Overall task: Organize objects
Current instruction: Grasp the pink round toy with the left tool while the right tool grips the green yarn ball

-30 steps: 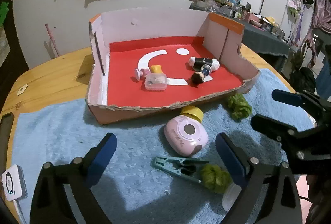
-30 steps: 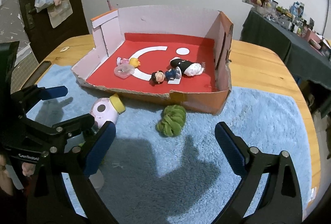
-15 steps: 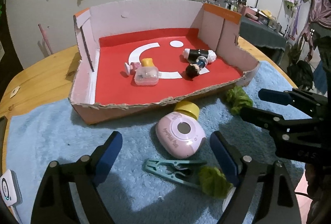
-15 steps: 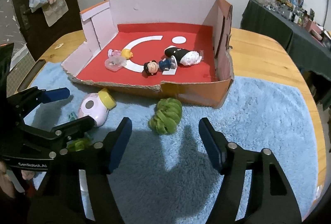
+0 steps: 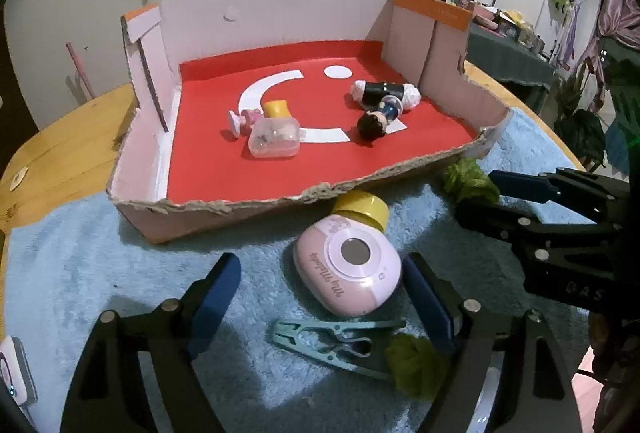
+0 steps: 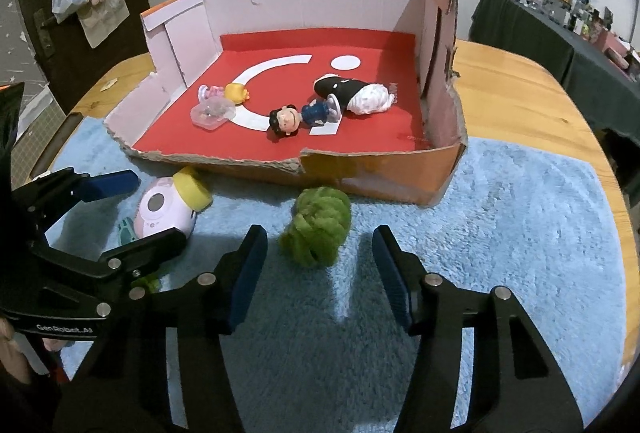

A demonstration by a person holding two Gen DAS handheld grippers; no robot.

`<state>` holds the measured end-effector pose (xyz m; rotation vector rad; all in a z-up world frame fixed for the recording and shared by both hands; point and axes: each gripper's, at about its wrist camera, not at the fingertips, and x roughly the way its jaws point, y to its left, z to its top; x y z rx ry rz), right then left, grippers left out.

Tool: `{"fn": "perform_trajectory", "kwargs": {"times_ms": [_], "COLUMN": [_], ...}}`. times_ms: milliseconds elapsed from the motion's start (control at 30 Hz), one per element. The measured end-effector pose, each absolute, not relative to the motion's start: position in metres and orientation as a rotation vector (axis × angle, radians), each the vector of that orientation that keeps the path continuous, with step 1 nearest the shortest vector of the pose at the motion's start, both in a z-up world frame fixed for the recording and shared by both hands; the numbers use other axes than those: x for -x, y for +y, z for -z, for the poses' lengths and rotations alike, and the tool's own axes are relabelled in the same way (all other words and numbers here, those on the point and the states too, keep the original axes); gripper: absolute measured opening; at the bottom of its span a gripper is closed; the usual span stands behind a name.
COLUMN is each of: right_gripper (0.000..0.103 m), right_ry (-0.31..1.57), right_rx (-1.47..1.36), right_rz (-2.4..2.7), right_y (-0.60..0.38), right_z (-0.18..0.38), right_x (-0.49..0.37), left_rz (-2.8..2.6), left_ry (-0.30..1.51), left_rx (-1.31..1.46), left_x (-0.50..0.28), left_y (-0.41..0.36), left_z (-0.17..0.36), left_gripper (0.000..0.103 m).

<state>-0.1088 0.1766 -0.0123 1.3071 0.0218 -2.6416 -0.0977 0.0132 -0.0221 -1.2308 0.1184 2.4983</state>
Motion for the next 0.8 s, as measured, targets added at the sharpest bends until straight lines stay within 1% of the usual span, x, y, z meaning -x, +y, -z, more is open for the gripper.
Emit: {"fn": "perform_trajectory", "kwargs": {"times_ms": [33, 200, 300, 500, 600, 733, 800], "right_gripper": [0.049, 0.045, 0.043, 0.036, 0.034, 0.033, 0.032], "right_ry": [0.021, 0.022, 0.027, 0.024, 0.024, 0.026, 0.022], "right_rx": [-1.310, -1.313, -1.313, -1.309, -1.309, -1.309, -1.307], "right_rz": [2.639, 2.632, 2.628, 2.625, 2.622, 2.616, 2.612], "right_y": [0.1763, 0.1753, 0.1738, 0.1722, 0.1711, 0.1695, 0.1692], "right_z": [0.0132, 0.0155, 0.0162, 0.0154, 0.0156, 0.0156, 0.0151], "right_x": [0.1096, 0.1126, 0.1148, 0.1169, 0.1175, 0.1175, 0.1169], "left_rz": [-2.499, -2.494, -2.488, -2.486, -2.483, -2.475, -2.473], "left_ry": [0.123, 0.127, 0.126, 0.146, 0.144, 0.137, 0.130], "left_rx": [1.232, 1.230, 1.225, 1.216, 1.210, 1.204, 1.204], "left_x": [0.0980, 0.1001, 0.1002, 0.0994, 0.0987, 0.0989, 0.0988], "left_y": [0.0137, 0.0152, 0.0154, 0.0191, 0.0200, 0.0210, 0.0208], "left_z": [0.0230, 0.0243, 0.0241, 0.0233, 0.0224, 0.0214, 0.0215], "left_gripper": [0.084, 0.083, 0.080, 0.075, 0.070, 0.058, 0.058]}}
